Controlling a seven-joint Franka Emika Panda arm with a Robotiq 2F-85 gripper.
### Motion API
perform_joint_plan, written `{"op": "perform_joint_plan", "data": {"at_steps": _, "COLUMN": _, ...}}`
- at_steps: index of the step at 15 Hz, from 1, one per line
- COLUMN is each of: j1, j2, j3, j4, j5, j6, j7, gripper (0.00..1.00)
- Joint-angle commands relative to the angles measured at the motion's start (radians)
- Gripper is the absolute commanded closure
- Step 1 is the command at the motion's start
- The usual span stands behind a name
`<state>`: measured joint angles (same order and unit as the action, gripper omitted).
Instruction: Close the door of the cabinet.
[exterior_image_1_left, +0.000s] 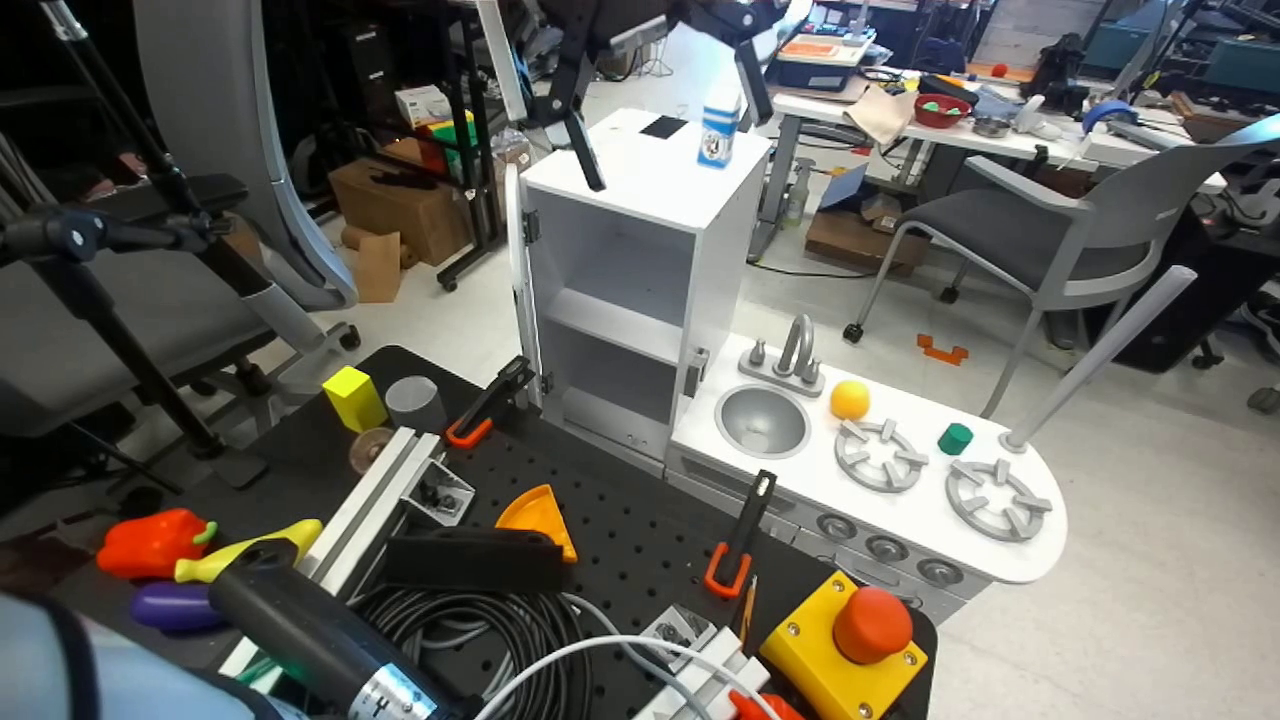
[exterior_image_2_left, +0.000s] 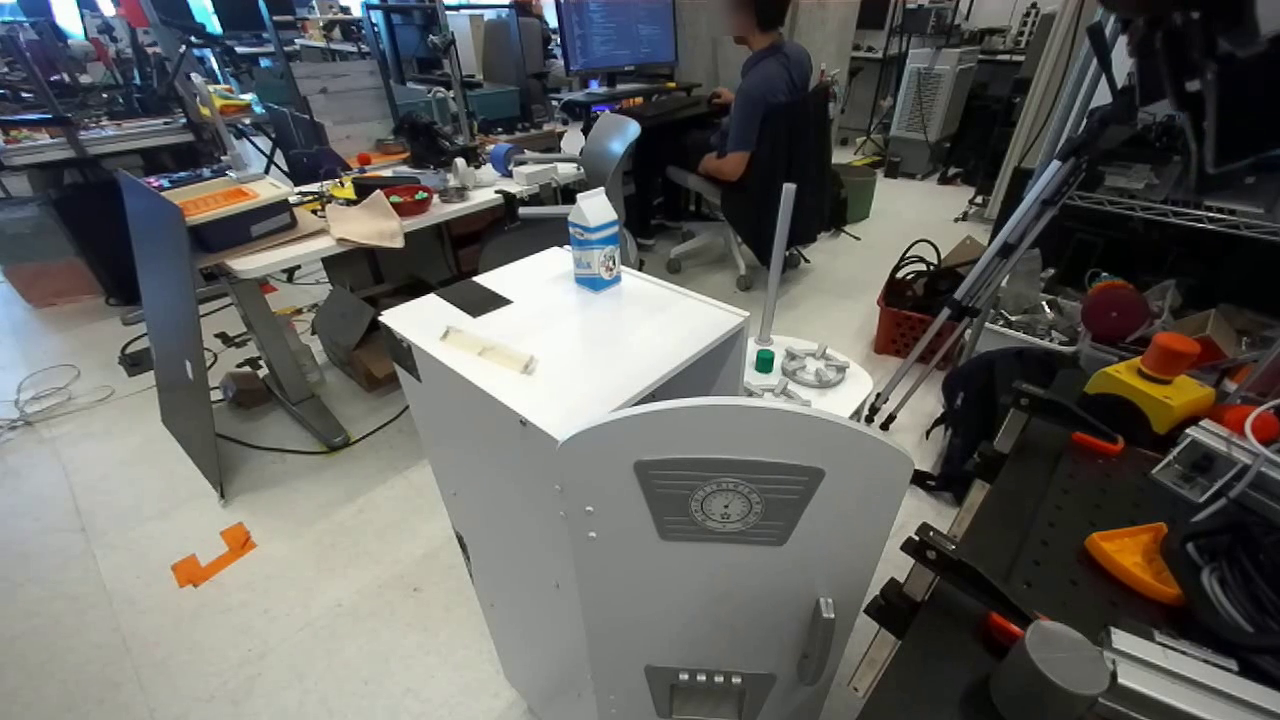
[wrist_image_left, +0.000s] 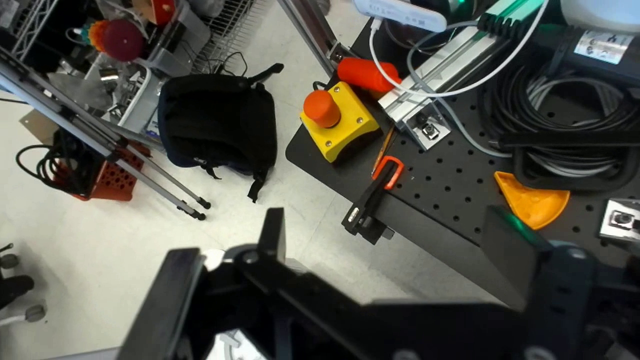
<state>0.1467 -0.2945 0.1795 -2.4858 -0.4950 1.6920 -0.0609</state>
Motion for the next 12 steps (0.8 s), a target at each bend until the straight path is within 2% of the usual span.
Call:
{"op": "perform_joint_plan", "data": {"at_steps": 1, "j1": 0.028, "j2": 0.127, "j3": 0.026, "j4": 0.075, "j5": -0.053, "j6": -0.008, "j7": -0.02, "gripper": 0.0}}
{"op": "perform_joint_plan", "data": {"at_steps": 5, "j1": 0.07, "j2": 0.244, "j3": 0.054, "j4": 0.137, "j5": -0.079, "j6": -0.002, "j7": -0.078, "gripper": 0.0}}
{"op": "perform_joint_plan", "data": {"at_steps": 9, "j1": 0.101, "j2": 0.345, "j3": 0.068, "j4": 0.22, "j5": -0.027, "j6": -0.032, "j7": -0.257, "gripper": 0.0}}
{"op": "perform_joint_plan", "data": {"at_steps": 12, "j1": 0.104, "j2": 0.425, "j3": 0.073, "j4": 0.301, "j5": 0.055, "j6": -0.052, "j7": -0.335, "gripper": 0.0}}
